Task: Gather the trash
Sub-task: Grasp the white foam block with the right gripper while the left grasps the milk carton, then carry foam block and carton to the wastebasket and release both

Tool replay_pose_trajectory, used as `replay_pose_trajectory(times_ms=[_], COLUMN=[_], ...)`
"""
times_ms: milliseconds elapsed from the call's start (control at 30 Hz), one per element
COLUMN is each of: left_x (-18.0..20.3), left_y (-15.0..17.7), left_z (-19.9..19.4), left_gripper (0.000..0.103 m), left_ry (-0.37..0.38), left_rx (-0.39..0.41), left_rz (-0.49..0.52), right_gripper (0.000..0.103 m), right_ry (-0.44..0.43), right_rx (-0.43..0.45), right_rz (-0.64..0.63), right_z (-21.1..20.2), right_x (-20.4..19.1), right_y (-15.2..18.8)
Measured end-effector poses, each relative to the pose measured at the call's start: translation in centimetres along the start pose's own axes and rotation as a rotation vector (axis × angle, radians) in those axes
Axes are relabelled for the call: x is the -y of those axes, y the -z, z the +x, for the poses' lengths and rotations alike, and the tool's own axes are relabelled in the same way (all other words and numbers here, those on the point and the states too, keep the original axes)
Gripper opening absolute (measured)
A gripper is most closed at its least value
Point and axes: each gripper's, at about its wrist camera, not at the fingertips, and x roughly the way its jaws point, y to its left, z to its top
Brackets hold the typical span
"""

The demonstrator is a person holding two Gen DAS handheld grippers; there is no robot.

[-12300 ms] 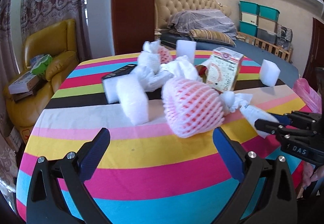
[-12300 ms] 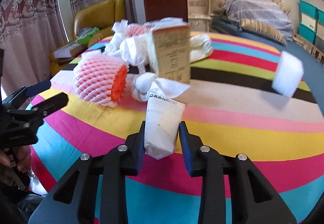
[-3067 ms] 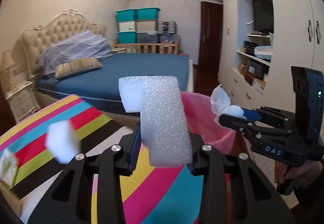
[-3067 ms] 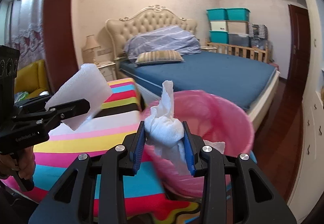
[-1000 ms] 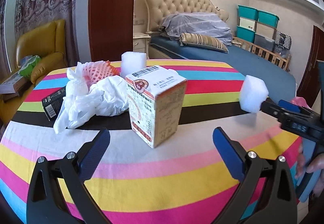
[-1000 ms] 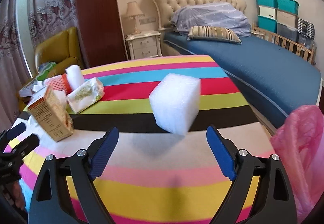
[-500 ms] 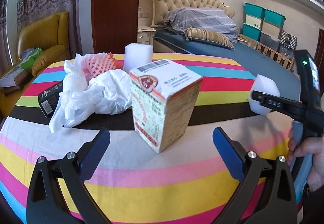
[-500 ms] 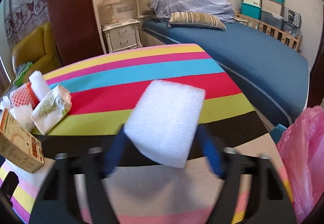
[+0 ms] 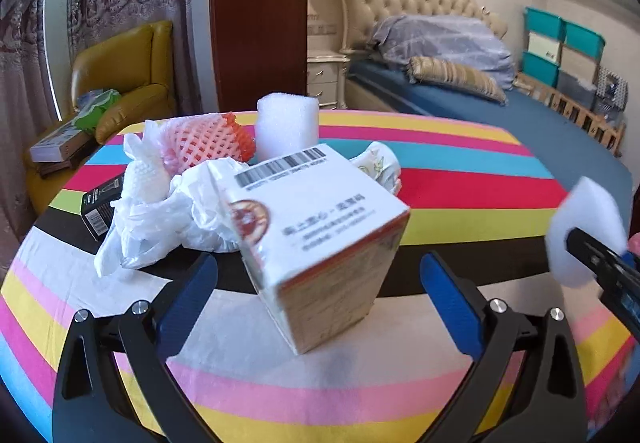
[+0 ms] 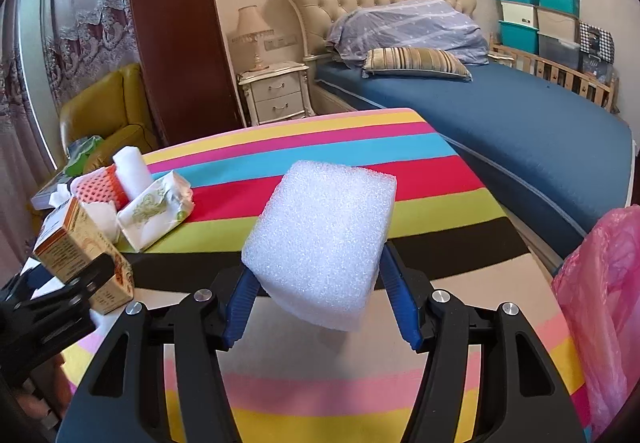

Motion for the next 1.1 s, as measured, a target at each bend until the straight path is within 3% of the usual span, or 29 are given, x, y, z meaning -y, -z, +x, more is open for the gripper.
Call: replay_pose_trajectory(times_ms=[67, 100, 167, 467, 800, 1100], left_x=[0.0, -0.2, -0.8, -3.8, -4.8, -3.3], left_y=[-0.3, -0.4, -0.5, 1.3, 3.1, 4.4], left_z=[0.5, 0.8, 1.1, -1.7, -4.1, -6.2], left_gripper=[0.097, 0.082, 0.064, 0.064, 0.064, 0.064], left_ry=[-0.001, 0.009, 0.040, 0.169, 0.219, 0.269], left_rx=[-0.017, -0.022, -0.039, 0.029, 0.059, 0.103], left_rz=[-0.001, -0.003, 0.004, 0.022, 0.072, 0.148], right_gripper=[0.057, 0.057, 0.057, 0.057, 0.057, 0.057], right_ry=[-0.014, -0.018, -0.029, -0.066, -0.087, -0.088], right_rx=[-0.002, -0.002, 0.002, 0.014, 0.012, 0.029], right_rz=[0.006, 0.008, 0.010, -0.029, -0.112, -0.111], right_z=[-0.4, -0.4, -0.9, -3.7, -5.9, -8.3], right_x=[0.1, 0.1, 0.1, -1.1, -3.2, -2.6], right_y=[0.1, 0.1, 0.2, 2.2, 4.5, 6.1])
